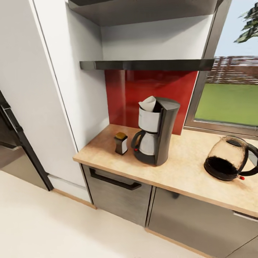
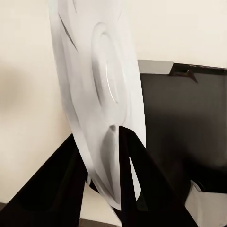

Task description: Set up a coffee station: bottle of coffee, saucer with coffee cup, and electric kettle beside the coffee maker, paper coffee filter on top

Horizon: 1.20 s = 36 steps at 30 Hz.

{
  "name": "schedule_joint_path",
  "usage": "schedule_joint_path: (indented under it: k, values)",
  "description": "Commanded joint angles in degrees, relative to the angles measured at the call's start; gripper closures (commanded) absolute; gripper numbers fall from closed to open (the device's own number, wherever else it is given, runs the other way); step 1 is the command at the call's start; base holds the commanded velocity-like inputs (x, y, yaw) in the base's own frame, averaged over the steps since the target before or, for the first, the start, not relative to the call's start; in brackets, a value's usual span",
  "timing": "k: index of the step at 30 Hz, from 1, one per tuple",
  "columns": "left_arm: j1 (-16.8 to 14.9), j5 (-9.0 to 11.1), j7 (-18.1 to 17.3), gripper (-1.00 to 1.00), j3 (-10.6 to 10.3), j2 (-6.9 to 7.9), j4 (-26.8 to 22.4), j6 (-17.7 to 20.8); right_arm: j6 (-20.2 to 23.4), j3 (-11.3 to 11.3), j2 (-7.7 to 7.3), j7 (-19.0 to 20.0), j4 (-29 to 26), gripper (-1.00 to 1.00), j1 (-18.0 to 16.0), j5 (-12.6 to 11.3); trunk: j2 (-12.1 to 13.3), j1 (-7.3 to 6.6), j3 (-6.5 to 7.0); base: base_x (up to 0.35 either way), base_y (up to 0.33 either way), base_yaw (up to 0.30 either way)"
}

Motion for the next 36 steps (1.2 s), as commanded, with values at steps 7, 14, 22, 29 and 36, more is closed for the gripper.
schedule_joint_path:
  k: [7,14,22,29,36]
  values:
    - [-1.26,-0.77,-4.13,1.00,-0.01,1.64,-1.94,0.57,0.13,0.48,0.14,0.02,0.07,-1.00,-0.07,-0.51,-0.05,0.00,-0.07,-0.010,0.047,-0.124]
    - [-7.07,-1.22,-27.29,1.00,-0.21,4.19,-9.77,1.39,0.08,0.48,0.17,0.02,0.08,-1.00,-0.06,-0.51,-0.05,0.00,-0.07,0.000,0.001,-0.004]
    - [-16.12,-1.42,-47.32,1.00,-0.25,6.79,-13.17,10.10,0.08,0.48,0.13,-0.06,0.08,-1.00,0.54,-0.51,-0.05,0.00,-0.07,0.000,0.000,0.000]
    - [-29.94,-6.88,-57.80,1.00,-3.52,6.23,-13.42,23.38,0.01,0.49,0.70,0.02,-0.24,-1.00,0.63,-0.72,-0.05,0.00,-0.07,0.000,0.000,0.000]
    - [-41.48,-7.18,-61.17,1.00,-11.76,0.64,-14.62,31.79,-7.26,0.47,0.61,0.02,-0.10,-1.00,0.63,-0.62,-0.05,0.00,-0.07,0.000,0.000,0.000]
